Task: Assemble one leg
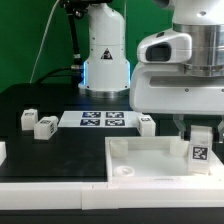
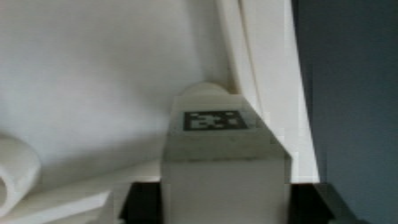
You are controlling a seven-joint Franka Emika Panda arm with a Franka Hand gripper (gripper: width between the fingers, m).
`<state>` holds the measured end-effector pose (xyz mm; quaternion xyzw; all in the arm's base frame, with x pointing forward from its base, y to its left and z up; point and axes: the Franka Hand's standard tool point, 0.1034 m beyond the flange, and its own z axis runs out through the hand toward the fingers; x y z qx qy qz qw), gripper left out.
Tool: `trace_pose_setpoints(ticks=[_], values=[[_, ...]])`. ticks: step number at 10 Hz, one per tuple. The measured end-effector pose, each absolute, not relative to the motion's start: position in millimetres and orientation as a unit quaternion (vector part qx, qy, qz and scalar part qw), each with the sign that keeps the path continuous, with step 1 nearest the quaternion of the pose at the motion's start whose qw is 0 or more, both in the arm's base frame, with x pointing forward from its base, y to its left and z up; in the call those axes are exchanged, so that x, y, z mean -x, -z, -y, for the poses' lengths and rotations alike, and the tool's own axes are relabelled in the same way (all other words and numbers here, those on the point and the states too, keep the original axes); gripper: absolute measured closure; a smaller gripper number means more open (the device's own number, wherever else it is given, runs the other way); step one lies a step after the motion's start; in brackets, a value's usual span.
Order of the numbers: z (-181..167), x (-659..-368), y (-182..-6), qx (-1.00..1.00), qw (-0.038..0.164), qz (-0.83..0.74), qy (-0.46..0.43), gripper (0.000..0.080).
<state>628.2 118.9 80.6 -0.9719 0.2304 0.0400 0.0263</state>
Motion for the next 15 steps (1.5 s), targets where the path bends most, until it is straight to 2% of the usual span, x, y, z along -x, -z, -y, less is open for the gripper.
trace_pose_setpoints(ticks=[4, 7, 8, 9, 10, 12, 15], values=[[-118.4, -628.9, -80.6, 0.895, 0.009, -0.444, -0.035, 0.0508], [-118.3, -629.0, -80.5, 0.904, 0.01, -0.427, -0.035, 0.0508], [-119.4, -629.4, -81.2, 0.91, 0.01, -0.413, -0.035, 0.0353], [-119.8, -629.6, -81.5, 0.926, 0.01, -0.377, -0.034, 0.0353], [-122.2, -629.1, -81.5, 0.954, 0.013, -0.299, -0.033, 0.019], [-125.8, -629.1, -81.7, 0.978, 0.018, -0.205, -0.03, 0.0153], [-128.3, -628.6, -81.0, 0.999, 0.025, -0.011, -0.022, 0.0151]])
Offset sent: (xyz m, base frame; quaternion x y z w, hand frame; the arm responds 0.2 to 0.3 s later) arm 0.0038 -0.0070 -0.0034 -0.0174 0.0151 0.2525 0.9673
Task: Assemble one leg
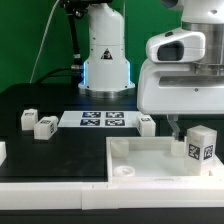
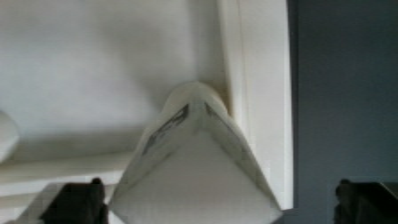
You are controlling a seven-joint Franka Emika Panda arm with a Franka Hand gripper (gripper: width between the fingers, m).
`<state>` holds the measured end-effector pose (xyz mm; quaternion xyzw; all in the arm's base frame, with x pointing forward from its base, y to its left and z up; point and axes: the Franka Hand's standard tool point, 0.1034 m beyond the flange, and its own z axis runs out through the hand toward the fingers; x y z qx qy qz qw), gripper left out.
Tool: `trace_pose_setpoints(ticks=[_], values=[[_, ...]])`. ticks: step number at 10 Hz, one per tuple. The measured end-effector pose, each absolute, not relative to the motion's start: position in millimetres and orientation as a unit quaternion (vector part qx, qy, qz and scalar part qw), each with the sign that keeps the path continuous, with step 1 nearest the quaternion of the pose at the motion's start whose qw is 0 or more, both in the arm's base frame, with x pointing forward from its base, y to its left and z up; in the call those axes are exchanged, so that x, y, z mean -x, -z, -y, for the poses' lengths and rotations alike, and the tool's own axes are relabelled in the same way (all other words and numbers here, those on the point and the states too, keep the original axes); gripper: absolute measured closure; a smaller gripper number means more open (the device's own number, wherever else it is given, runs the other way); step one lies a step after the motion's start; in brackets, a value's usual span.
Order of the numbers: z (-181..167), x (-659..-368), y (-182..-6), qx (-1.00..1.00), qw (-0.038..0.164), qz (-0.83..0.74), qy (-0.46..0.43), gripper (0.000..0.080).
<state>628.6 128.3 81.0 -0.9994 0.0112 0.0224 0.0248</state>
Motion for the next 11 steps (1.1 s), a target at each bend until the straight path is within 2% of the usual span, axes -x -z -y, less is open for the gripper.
trace_pose_setpoints(ticks=[5, 7, 8, 9, 11], values=[[-120.2, -629.3, -79.9, 0.97, 0.025, 0.243, -0.016, 0.0151], [-119.9, -629.2, -79.4, 0.968, 0.025, 0.251, -0.016, 0.0154], [-119.7, -629.1, -79.2, 0.968, 0.025, 0.251, -0.017, 0.0308], [-119.7, -629.1, -79.1, 0.968, 0.025, 0.251, -0.017, 0.0507], [-118.7, -629.4, -78.9, 0.975, 0.025, 0.22, -0.018, 0.0508]])
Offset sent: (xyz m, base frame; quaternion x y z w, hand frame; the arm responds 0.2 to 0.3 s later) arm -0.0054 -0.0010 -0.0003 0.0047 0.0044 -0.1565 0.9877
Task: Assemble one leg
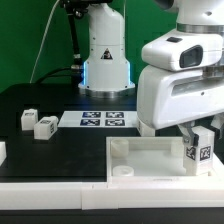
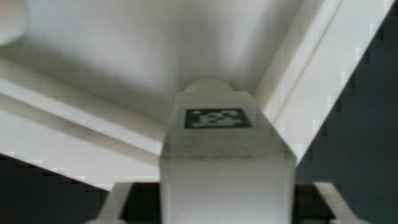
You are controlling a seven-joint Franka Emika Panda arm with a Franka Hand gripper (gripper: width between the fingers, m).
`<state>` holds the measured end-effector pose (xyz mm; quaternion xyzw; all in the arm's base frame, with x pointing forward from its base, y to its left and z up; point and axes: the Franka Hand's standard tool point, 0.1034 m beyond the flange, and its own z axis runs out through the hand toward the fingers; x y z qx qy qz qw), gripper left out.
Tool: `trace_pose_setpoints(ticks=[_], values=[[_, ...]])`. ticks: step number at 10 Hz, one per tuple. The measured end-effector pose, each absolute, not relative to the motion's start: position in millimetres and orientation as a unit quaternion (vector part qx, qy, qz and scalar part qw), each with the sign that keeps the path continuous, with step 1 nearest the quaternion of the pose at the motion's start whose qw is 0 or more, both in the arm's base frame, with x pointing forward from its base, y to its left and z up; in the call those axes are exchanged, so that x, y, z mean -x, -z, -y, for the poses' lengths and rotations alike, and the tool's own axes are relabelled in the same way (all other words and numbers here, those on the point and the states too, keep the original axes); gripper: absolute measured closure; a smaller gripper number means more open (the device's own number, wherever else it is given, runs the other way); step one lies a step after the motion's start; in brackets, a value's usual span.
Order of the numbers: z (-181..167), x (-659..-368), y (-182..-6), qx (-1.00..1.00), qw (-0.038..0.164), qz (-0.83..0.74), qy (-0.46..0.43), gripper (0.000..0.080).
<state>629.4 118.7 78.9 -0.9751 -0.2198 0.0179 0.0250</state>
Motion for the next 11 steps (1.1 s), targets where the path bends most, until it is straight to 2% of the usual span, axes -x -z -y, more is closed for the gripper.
trace_pose_setpoints(ticks=[1, 5, 11], values=[[-117.7, -629.5, -78.4, 0.991, 0.03, 0.13, -0.02, 0.0508], [-114.8, -629.4, -77.2, 0.978, 0.027, -0.204, -0.031, 0.0508], [-116.7, -628.9, -77.4, 0.875, 0.014, -0.482, -0.036, 0.0507]])
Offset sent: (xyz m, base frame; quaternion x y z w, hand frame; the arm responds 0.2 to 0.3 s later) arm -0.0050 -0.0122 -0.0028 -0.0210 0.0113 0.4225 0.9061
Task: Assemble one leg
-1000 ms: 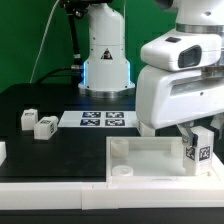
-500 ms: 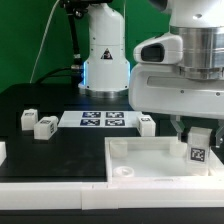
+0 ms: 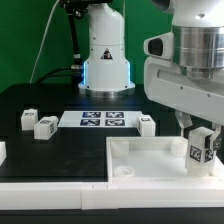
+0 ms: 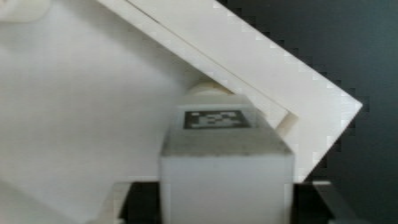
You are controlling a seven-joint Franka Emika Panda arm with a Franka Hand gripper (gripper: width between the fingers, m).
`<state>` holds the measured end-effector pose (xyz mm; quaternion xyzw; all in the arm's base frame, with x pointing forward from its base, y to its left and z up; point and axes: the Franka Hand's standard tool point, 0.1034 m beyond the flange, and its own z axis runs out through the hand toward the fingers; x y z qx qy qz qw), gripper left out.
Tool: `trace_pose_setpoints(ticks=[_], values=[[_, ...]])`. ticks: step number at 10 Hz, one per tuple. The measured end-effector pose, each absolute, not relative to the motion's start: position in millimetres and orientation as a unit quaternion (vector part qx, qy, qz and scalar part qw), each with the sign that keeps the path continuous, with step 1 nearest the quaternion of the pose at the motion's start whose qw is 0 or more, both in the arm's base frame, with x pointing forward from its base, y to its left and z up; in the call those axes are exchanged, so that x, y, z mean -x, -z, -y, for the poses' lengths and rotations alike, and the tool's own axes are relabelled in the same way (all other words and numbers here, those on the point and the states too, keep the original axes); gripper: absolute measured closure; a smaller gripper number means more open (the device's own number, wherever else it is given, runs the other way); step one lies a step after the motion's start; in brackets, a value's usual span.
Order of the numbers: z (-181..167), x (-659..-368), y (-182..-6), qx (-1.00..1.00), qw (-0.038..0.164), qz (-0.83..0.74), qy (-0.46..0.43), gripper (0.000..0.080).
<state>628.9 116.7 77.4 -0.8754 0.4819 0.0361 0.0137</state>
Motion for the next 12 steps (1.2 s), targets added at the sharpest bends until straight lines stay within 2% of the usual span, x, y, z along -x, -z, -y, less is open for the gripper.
trace_pose_setpoints(ticks=[1, 3, 4, 5, 12], values=[[-117.1, -628.7, -77.1, 0.873, 0.014, -0.486, -0.037, 0.0507], [-117.9, -628.6, -77.1, 0.886, 0.015, -0.463, -0.037, 0.0226], [-120.3, -628.1, -76.9, 0.9, 0.017, -0.435, -0.036, 0.0226], [-121.4, -627.9, -76.1, 0.927, 0.02, -0.374, -0.033, 0.0166], [-123.9, -627.1, -76.5, 0.999, 0.031, 0.012, -0.023, 0.0151]])
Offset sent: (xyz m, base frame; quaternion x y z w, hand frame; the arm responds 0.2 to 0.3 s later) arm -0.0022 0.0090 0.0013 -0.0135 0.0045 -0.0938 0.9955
